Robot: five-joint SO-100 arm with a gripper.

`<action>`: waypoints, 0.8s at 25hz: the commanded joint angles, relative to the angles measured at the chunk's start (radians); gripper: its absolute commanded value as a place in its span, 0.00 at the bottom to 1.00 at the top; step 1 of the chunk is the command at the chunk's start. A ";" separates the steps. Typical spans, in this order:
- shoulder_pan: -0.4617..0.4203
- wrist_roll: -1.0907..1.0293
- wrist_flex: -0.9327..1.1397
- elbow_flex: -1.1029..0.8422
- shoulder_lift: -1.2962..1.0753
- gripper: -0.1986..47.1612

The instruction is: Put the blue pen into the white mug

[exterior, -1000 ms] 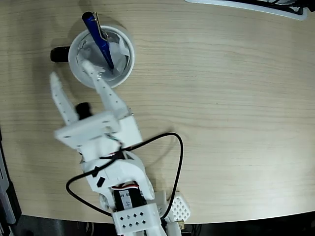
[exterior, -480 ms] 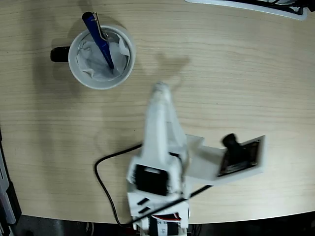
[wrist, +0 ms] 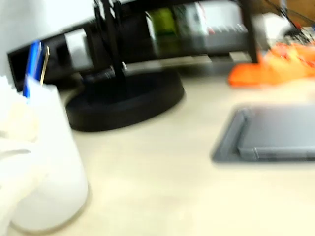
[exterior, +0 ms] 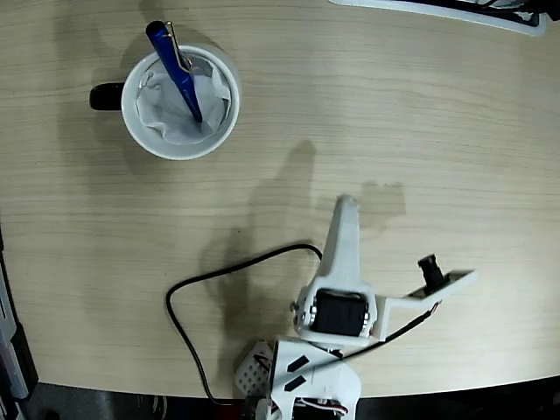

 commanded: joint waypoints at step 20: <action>0.032 0.002 0.595 0.242 0.716 0.00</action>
